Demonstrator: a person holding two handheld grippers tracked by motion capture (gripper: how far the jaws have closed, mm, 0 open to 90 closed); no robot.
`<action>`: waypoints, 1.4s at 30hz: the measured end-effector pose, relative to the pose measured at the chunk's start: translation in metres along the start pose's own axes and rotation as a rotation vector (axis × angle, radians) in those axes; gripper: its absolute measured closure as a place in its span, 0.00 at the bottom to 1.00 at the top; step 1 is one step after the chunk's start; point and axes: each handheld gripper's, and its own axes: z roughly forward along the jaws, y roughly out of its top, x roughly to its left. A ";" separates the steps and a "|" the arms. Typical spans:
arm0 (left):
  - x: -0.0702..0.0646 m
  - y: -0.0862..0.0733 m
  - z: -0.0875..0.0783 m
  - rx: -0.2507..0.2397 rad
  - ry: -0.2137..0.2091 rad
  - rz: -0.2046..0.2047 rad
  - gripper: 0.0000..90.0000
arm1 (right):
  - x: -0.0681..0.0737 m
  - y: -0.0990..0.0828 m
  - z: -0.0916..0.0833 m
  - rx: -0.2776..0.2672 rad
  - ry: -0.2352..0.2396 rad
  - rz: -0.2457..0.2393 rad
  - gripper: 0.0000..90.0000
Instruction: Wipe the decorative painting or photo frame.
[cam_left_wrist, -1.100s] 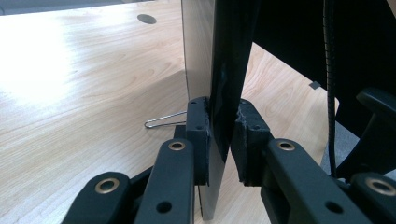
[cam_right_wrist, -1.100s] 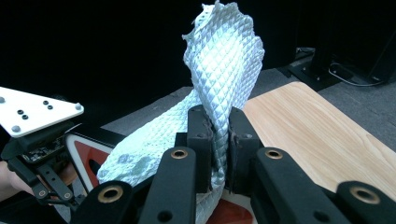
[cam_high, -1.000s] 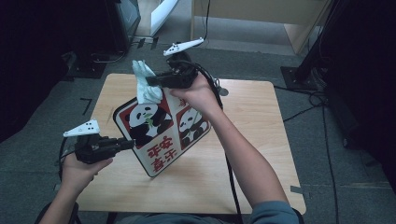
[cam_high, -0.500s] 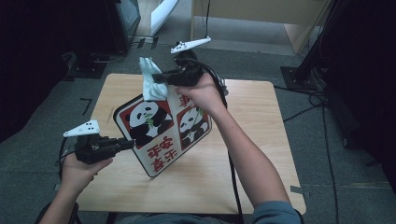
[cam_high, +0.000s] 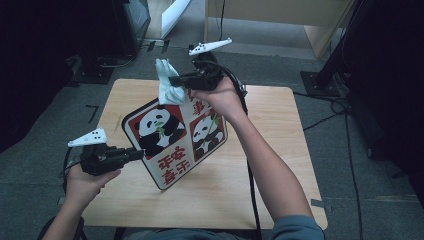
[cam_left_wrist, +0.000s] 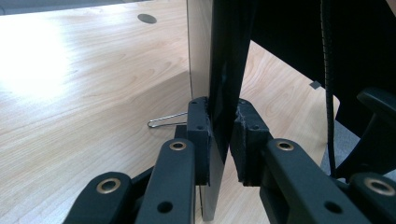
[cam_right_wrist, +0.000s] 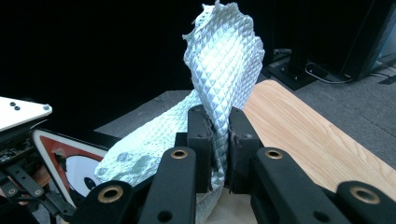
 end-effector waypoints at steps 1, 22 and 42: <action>0.000 0.000 0.000 0.000 0.000 0.000 0.88 | -0.001 0.000 -0.001 0.001 -0.003 0.000 0.92; 0.000 0.000 0.001 -0.002 -0.002 -0.003 0.88 | -0.018 -0.001 -0.014 -0.002 -0.053 0.007 0.92; 0.000 0.000 0.001 -0.001 -0.004 -0.002 0.88 | -0.043 -0.005 -0.032 -0.028 -0.111 0.047 0.92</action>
